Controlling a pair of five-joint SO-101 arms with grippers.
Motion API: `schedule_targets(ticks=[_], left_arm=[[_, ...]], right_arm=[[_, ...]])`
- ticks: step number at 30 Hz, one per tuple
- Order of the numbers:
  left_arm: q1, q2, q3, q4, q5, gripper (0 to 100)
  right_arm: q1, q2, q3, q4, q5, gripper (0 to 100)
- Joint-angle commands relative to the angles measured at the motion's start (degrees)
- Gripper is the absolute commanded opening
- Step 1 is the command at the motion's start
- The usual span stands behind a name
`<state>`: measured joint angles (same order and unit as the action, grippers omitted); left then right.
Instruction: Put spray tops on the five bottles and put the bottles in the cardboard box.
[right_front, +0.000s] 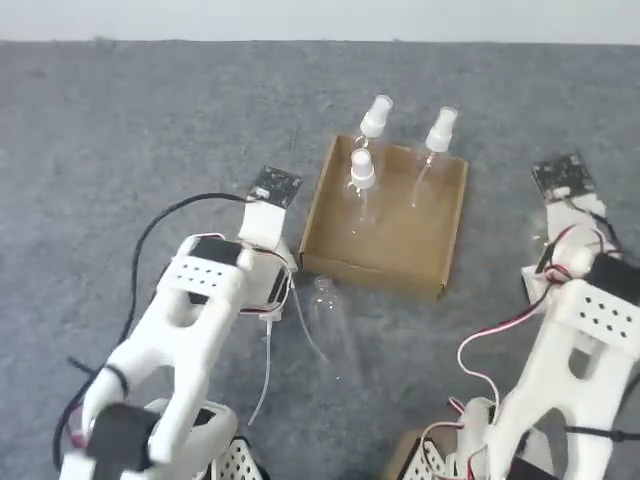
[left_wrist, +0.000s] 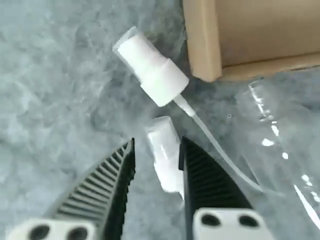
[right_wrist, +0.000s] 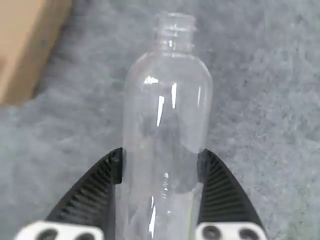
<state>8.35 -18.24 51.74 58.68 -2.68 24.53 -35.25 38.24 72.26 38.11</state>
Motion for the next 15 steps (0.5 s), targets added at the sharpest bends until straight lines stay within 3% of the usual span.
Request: schedule_targets(ticks=[1,15], left_arm=[[0.3,3.2,-2.8,-3.9,1.3,13],[-0.2,8.0,-3.0,-6.2,1.4,1]], right_arm=[[4.2,0.6,3.5,-8.7,1.2,6.5],[5.8,3.4,8.1,-15.6,0.7,6.6]])
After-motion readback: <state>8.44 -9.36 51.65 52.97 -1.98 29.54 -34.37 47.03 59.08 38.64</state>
